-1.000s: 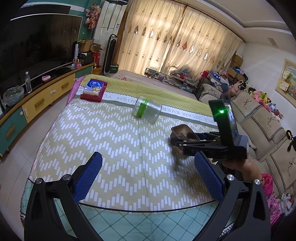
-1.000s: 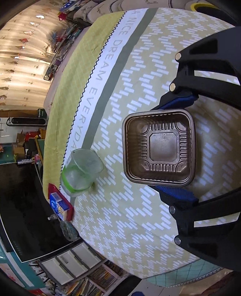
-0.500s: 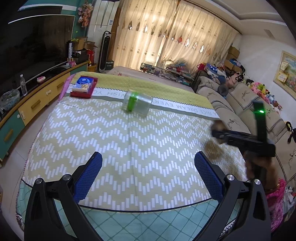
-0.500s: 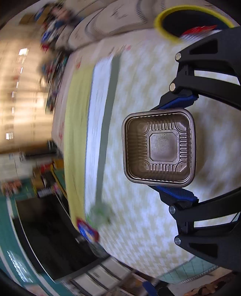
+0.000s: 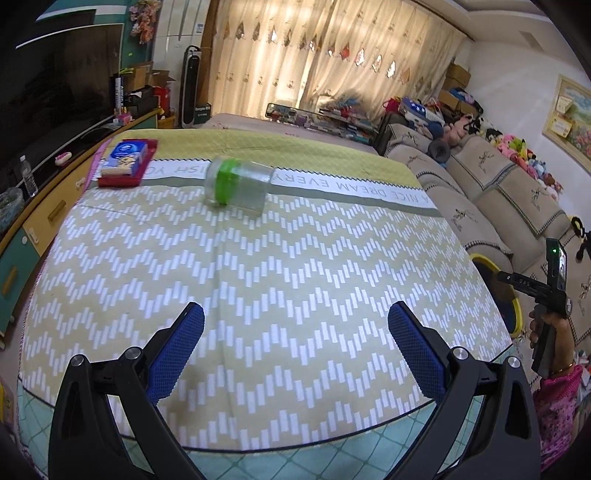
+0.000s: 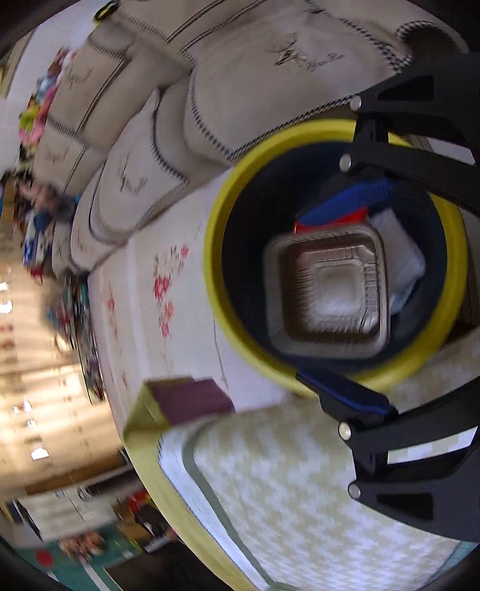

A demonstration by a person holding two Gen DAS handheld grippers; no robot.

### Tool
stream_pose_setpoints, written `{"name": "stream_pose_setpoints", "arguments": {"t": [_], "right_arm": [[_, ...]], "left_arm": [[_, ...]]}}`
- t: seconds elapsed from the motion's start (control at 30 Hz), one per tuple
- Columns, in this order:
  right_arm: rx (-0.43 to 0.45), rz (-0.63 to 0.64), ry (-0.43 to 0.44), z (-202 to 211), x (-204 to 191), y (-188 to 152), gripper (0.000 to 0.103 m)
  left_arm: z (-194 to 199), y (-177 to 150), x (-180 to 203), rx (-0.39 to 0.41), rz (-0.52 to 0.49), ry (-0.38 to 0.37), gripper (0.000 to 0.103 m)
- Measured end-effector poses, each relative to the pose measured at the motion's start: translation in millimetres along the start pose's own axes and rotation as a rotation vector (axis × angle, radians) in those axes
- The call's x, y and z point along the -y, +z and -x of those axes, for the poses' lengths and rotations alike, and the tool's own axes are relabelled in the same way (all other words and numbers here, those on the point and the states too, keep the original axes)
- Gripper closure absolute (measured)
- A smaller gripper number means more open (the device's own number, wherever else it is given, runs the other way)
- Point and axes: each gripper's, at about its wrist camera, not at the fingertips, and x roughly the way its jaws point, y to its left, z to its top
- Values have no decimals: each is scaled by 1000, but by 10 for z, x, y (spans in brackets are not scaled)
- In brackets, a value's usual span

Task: Collect trash
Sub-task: 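Carry the brown tray over the bin and open the right gripper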

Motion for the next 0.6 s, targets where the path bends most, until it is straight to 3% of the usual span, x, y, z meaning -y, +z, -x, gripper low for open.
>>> {"name": "stream_pose_setpoints", "arguments": {"t": [0.23, 0.6], "right_arm": [[21, -24, -7, 10, 85, -46, 23], [18, -5, 50, 50, -172, -54, 22]], "left_arm": [[-239, 148, 32, -29, -50, 9, 5], [-868, 798, -282, -83, -165, 79, 5]]}}
